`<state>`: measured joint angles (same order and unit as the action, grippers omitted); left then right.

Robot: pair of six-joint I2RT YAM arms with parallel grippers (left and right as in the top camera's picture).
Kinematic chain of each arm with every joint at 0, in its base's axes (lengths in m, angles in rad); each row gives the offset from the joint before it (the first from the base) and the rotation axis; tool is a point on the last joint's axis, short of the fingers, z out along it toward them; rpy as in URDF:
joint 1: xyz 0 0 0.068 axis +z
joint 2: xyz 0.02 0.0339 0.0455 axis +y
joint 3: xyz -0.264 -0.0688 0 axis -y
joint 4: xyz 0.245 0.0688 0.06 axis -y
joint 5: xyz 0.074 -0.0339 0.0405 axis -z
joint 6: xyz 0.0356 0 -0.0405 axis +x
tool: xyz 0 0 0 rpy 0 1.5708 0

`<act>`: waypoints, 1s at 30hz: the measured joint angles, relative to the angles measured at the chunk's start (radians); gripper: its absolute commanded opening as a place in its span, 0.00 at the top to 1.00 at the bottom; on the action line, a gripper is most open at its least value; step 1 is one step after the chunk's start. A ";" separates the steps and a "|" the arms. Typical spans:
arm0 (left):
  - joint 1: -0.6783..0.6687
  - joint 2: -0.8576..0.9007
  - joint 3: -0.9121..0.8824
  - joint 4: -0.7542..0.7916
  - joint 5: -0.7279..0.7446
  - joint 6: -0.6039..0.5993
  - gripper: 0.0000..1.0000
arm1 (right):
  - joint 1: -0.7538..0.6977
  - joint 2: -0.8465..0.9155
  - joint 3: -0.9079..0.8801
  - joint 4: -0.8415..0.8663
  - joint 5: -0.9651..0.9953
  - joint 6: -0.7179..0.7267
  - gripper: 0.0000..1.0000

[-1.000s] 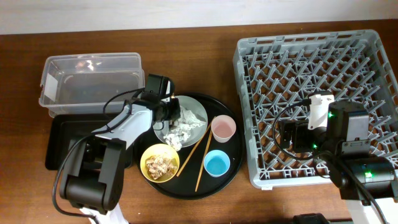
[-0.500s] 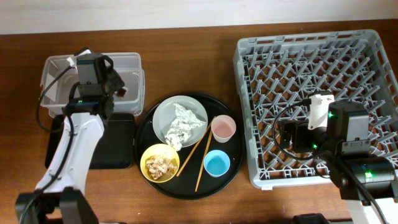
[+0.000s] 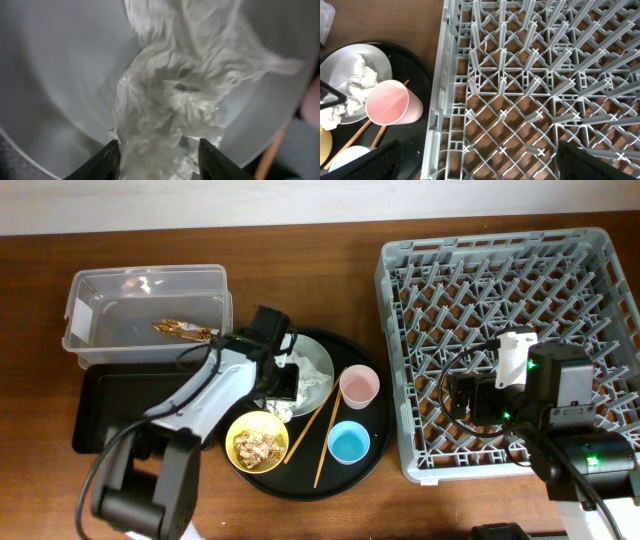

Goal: Sort waste into correct bins and load items into the dishwasher rack
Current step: 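Grasp the white tissue on the plate and drop it in the bin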

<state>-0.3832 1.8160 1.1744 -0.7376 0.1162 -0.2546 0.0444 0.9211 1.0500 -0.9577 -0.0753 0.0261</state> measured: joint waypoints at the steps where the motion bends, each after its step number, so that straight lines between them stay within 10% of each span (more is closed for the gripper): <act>1: 0.000 0.017 0.000 -0.006 -0.004 0.001 0.98 | 0.000 0.000 0.000 0.000 0.000 0.001 0.01; 13: 0.232 -0.141 0.344 -0.031 -0.129 0.005 1.00 | 0.000 0.000 0.000 0.000 0.000 0.000 0.01; 14: 0.284 -0.154 0.358 0.014 -0.180 0.005 0.93 | 0.000 0.000 0.000 0.000 0.000 0.000 0.01; 16: 0.351 -0.150 0.358 0.059 -0.243 0.009 0.47 | 0.000 0.000 0.000 0.000 0.000 0.001 0.01; 19: 0.406 -0.115 0.358 0.084 -0.264 0.008 0.40 | 0.000 0.000 0.000 0.000 0.000 0.000 0.01; 30: -0.020 0.224 0.363 -0.188 -0.053 0.013 0.42 | 0.000 0.000 0.001 0.000 0.000 0.000 0.01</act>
<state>-0.4034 2.0399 1.5372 -0.9260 0.0628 -0.2413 0.0444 0.9211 1.0508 -0.9581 -0.0753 0.0261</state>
